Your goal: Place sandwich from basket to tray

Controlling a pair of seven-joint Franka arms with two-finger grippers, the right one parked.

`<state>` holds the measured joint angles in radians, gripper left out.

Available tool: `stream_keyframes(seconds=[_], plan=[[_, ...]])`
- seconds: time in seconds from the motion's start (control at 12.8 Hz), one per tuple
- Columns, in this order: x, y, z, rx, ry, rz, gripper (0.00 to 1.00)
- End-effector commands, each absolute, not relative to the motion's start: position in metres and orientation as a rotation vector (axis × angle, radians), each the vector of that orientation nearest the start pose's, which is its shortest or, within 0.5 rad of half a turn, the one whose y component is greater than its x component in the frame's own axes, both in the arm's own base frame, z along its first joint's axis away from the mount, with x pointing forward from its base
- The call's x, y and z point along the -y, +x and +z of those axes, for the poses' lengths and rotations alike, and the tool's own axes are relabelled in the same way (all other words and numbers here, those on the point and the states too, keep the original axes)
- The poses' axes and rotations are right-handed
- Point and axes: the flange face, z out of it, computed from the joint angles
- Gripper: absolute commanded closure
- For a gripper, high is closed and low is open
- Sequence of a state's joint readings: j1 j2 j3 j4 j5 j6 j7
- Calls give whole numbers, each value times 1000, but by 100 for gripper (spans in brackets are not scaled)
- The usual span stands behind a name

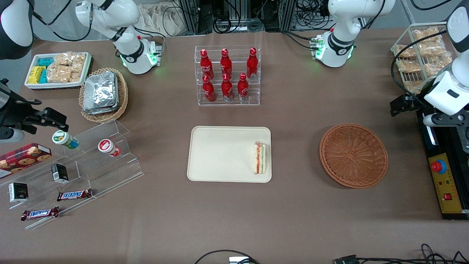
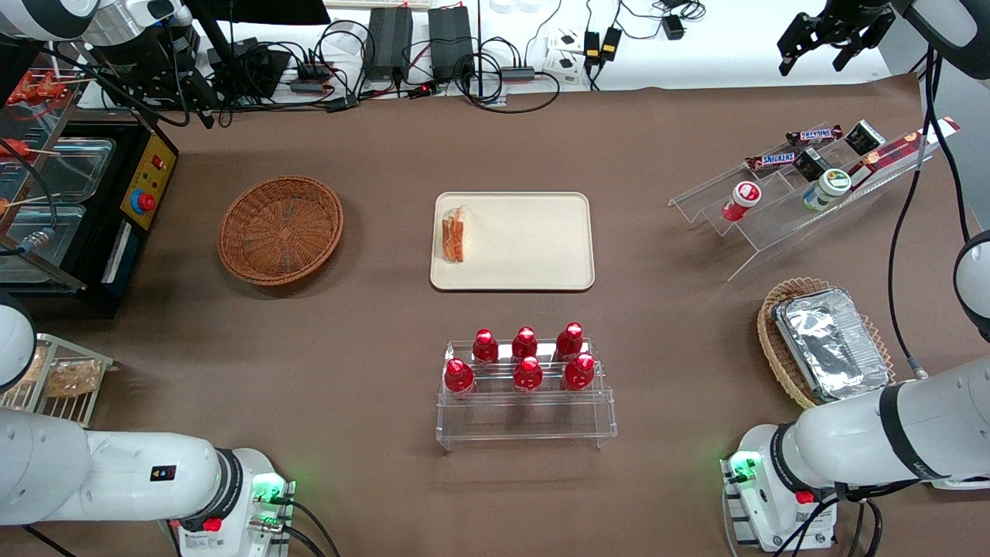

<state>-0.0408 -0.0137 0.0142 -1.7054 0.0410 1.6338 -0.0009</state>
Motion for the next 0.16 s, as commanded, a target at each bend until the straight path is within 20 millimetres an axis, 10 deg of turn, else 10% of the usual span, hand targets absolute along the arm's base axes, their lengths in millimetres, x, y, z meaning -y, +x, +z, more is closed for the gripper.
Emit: stream_keyframes(seconds=[0.0, 0.08], plan=[[12, 560, 577, -67, -3115, 88, 0], [12, 561, 579, -65, -3116, 79, 0]])
